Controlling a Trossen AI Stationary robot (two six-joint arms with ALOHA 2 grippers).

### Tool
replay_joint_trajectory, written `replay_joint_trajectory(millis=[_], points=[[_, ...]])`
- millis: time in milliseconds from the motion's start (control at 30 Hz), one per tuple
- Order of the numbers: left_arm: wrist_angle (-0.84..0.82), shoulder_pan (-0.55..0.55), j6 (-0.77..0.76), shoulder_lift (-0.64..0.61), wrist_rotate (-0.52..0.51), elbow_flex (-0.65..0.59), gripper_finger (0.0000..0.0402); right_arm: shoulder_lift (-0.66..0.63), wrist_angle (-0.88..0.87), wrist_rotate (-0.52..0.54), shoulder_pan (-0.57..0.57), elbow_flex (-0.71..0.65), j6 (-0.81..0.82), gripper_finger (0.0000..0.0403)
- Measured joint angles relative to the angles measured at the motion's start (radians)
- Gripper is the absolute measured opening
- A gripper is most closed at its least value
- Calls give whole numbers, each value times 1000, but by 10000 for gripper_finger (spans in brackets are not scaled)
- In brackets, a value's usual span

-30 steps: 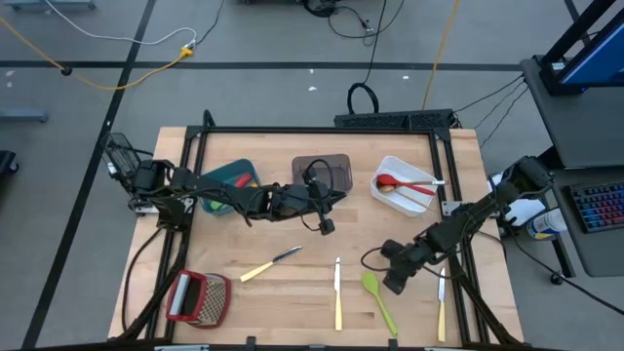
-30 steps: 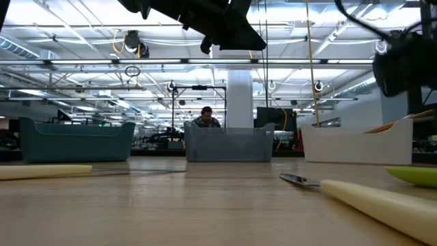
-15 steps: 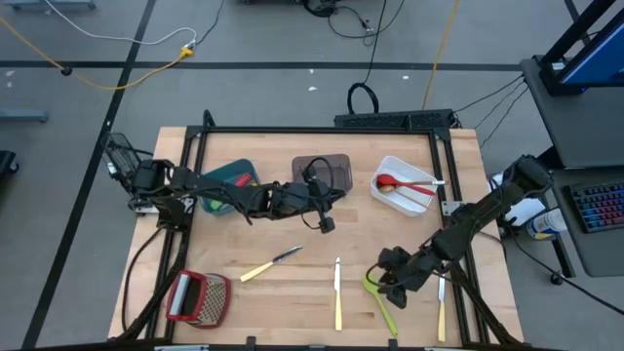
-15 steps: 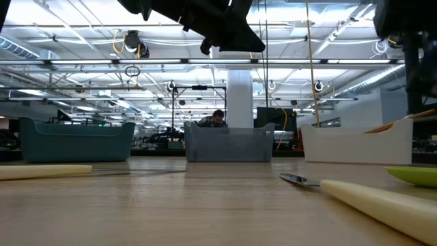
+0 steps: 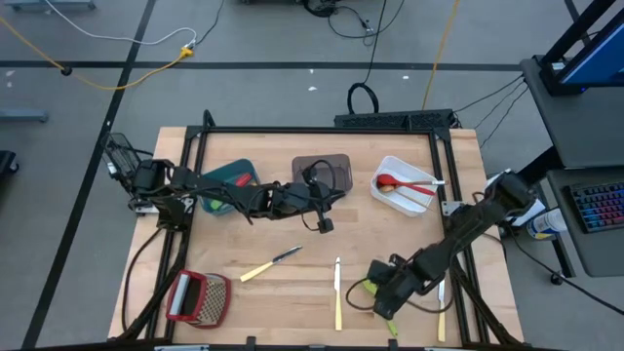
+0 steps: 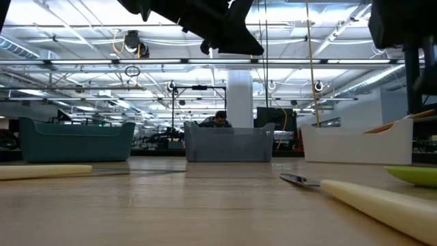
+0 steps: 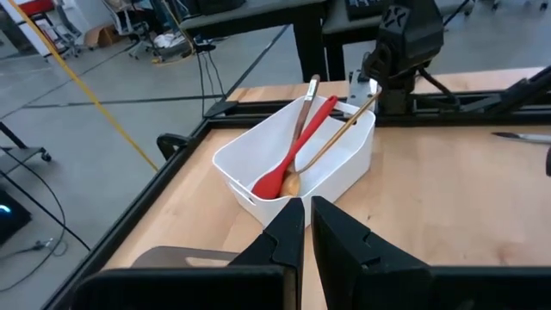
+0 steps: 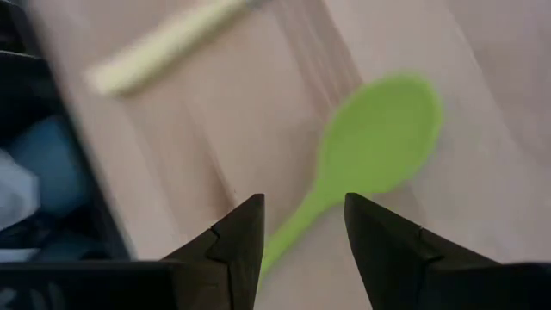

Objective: Pick & Place Kitchen Items
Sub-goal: Put the green serving spoon into the white bin

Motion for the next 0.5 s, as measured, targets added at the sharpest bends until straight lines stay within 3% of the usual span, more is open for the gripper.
replay_joint_trajectory(millis=[300,500], points=[[-18,4,40,0,-1,0,36,110,14,-67,8,8,111,155],[-29,13,38,0,-3,0,76,135,28,-41,8,9,115,155]])
